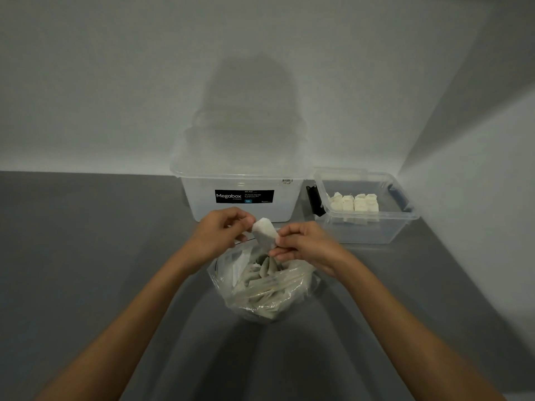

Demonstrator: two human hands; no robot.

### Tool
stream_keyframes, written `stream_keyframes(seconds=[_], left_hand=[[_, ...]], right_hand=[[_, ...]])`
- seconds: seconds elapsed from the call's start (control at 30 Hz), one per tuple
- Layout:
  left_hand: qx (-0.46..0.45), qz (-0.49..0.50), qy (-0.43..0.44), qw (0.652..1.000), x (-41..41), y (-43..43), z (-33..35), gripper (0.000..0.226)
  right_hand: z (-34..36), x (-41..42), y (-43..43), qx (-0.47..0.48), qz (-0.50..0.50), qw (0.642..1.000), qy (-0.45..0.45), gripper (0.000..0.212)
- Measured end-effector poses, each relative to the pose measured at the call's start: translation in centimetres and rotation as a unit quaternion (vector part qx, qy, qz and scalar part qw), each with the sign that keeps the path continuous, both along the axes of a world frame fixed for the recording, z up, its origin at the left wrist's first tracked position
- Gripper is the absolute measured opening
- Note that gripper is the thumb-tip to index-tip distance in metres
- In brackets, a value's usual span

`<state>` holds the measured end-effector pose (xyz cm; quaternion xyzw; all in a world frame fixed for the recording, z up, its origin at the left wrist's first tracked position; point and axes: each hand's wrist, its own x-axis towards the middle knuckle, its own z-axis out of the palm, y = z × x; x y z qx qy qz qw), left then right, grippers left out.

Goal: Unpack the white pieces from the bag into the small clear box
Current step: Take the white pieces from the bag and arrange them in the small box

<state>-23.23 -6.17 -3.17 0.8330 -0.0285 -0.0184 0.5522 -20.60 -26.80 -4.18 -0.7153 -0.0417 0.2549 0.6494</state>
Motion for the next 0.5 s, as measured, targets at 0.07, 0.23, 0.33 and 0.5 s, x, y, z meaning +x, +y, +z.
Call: stream_keyframes(seconds=[0.07, 0.23, 0.33, 0.5], left_hand=[[-0.011, -0.006, -0.006, 1.0, 0.1, -0.4, 0.3, 0.019], [0.027, -0.002, -0.057, 0.998, 0.5, -0.9, 0.6, 0.008], [0.059, 0.004, -0.06, 0.996, 0.7, -0.5, 0.3, 0.006], [0.085, 0.021, -0.046, 0.995, 0.7, 0.3, -0.8, 0.016]], right_hand=[[-0.2, -0.2, 0.2, 0.028, -0.007, 0.999, 0.017, 0.009], [-0.3, 0.0, 0.6, 0.015, 0.006, 1.0, 0.002, 0.009], [-0.6, 0.5, 0.5, -0.117, 0.016, 0.99, -0.081, 0.014], [-2.2, 0.8, 2.0, -0.375, 0.129, 0.887, -0.235, 0.028]])
